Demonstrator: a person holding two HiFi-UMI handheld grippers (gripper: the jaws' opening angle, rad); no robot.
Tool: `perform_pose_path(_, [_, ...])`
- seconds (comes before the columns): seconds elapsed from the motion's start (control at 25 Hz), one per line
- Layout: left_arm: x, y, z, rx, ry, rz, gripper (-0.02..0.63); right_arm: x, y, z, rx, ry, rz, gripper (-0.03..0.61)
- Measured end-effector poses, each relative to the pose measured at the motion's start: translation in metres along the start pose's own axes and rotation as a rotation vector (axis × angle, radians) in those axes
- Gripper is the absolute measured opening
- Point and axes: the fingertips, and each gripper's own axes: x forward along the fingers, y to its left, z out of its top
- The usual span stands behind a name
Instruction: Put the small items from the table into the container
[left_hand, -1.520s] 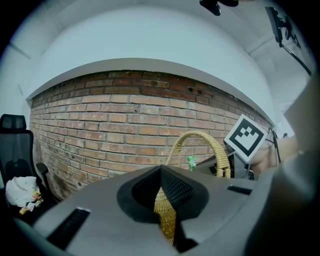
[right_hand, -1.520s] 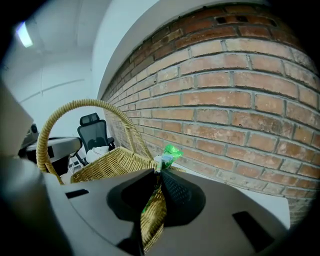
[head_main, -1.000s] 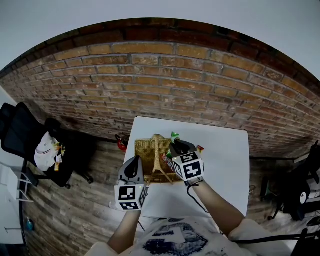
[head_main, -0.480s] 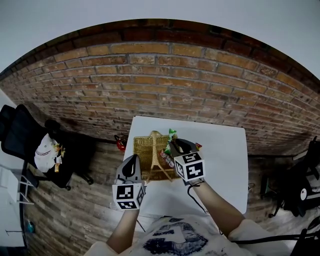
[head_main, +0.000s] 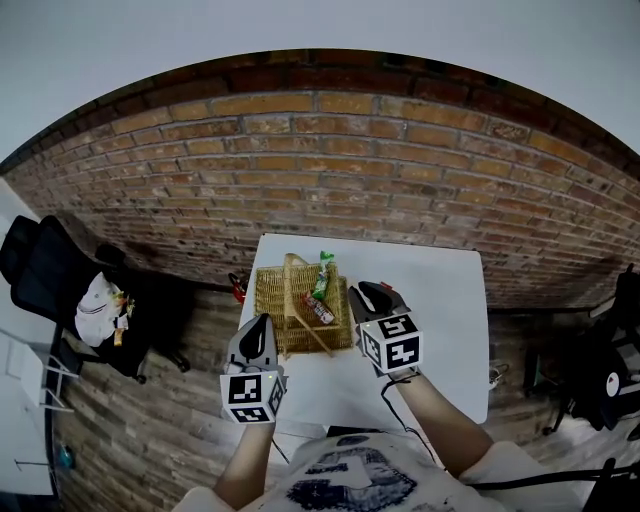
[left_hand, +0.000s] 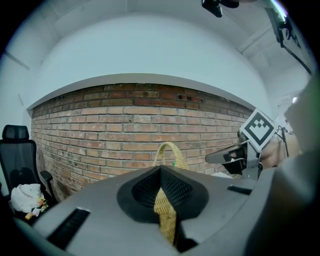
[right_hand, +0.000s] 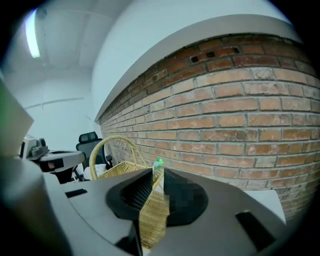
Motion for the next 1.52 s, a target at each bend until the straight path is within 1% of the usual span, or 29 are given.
perform_pose_path(0.24, [-0.019,-0.039,0.003,0.014,-0.004,-0.021,0.048,-0.051,-0.016,-0.009,0.026,-0.042,-0.001,0.078])
perform_pose_path(0.36, [-0.027,-0.066,0.002,0.02,-0.013,-0.047,0.048,-0.075,-0.022,-0.015,0.034,-0.068,0.002,0.078])
perform_pose_path(0.64, [-0.042,-0.131,0.004,0.024,-0.03,-0.112,0.048,-0.134,-0.039,-0.03,0.034,-0.086,-0.007,0.078])
perform_pose_path(1.0, [-0.067,-0.195,0.004,0.038,-0.045,-0.136,0.048,-0.202,-0.062,-0.048,0.034,-0.108,-0.028,0.077])
perform_pose_path(1.24, [-0.08,-0.221,-0.004,0.039,-0.041,-0.146,0.048,-0.228,-0.067,-0.059,0.039,-0.127,-0.029,0.063])
perform_pose_path(1.52, [-0.086,-0.229,-0.003,0.042,-0.047,-0.149,0.048,-0.24,-0.067,-0.062,0.052,-0.139,-0.029,0.051])
